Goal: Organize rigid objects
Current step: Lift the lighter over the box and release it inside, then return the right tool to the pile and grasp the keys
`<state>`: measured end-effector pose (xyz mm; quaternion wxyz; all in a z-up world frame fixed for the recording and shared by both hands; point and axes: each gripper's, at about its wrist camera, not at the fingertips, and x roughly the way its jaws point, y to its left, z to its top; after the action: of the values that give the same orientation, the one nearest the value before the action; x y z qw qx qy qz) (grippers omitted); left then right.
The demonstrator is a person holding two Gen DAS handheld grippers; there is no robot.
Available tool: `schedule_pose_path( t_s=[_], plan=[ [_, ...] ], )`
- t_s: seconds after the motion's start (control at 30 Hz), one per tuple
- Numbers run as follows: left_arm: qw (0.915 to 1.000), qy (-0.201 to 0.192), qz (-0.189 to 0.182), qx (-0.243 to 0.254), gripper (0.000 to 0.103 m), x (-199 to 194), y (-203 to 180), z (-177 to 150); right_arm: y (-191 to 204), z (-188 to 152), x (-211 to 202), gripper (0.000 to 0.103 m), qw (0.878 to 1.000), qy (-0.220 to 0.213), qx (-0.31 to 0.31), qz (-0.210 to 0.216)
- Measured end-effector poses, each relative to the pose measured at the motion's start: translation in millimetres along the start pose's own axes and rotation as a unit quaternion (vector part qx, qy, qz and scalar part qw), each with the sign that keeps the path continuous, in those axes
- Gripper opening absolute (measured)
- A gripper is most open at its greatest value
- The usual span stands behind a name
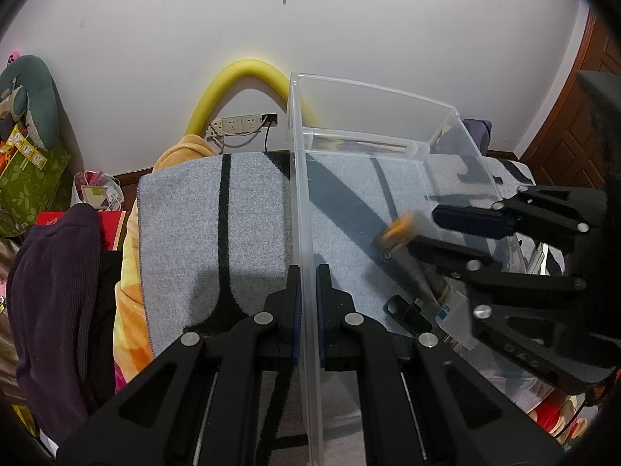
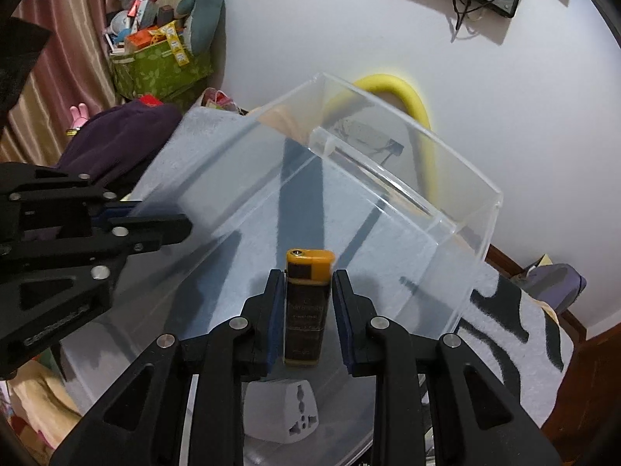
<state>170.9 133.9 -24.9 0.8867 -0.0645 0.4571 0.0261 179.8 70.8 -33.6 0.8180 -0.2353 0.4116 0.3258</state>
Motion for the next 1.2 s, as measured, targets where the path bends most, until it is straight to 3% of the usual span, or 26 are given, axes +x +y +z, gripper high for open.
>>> schedule_pose_path(
  t_s=[0.23, 0.57, 0.8, 1.0, 1.2],
  plan=[
    [1.0000, 0.000, 0.000, -0.001, 0.005, 0, 1, 0, -11, -3, -36, 0.036, 0.999, -0.039, 0.014, -0.004],
    [1.0000, 0.000, 0.001, 0.000, 0.005, -1, 1, 0, -75, -26, -98, 0.047, 0.992, -0.089, 0.075, -0.050],
    [1.0000, 0.001, 0.003, 0.001, 0.005, -1, 1, 0, -109, -56, -79, 0.047, 0.992, -0.035, 0.111, -0.056],
    [1.0000, 0.001, 0.006, 0.003, 0.005, -2, 1, 0, -114, -87, -47, 0.047, 0.991, 0.025, 0.130, -0.013],
    [1.0000, 0.001, 0.006, 0.004, 0.005, -2, 1, 0, -107, -107, -23, 0.047, 0.989, 0.058, 0.138, 0.022]
  ],
)
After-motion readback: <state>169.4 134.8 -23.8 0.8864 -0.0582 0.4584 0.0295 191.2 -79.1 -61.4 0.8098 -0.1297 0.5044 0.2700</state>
